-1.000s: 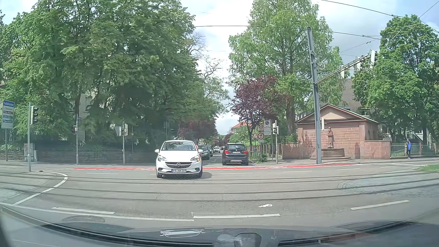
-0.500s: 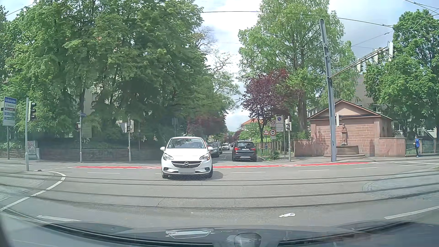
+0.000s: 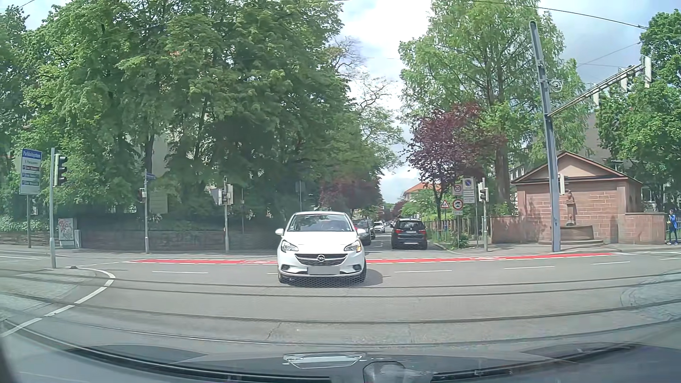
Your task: Follow the waypoints while adhering to traffic rules and regulations
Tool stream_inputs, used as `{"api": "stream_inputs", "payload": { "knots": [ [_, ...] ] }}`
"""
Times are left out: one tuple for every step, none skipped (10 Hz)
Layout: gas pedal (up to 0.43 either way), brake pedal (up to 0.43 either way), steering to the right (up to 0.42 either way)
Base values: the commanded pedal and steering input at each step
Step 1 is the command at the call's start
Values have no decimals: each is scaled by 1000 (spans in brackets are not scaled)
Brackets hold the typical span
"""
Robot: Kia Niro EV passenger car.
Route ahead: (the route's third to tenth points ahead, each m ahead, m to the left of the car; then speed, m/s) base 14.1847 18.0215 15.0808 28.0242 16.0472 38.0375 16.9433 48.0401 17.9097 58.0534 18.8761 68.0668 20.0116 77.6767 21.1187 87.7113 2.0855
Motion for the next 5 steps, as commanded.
{"api": "stream_inputs", "payload": {
  "knots": [
    [220,0,-460],
    [220,0,-464],
    [220,0,-459],
    [220,0,-445],
    [220,0,-434]
  ]
}}
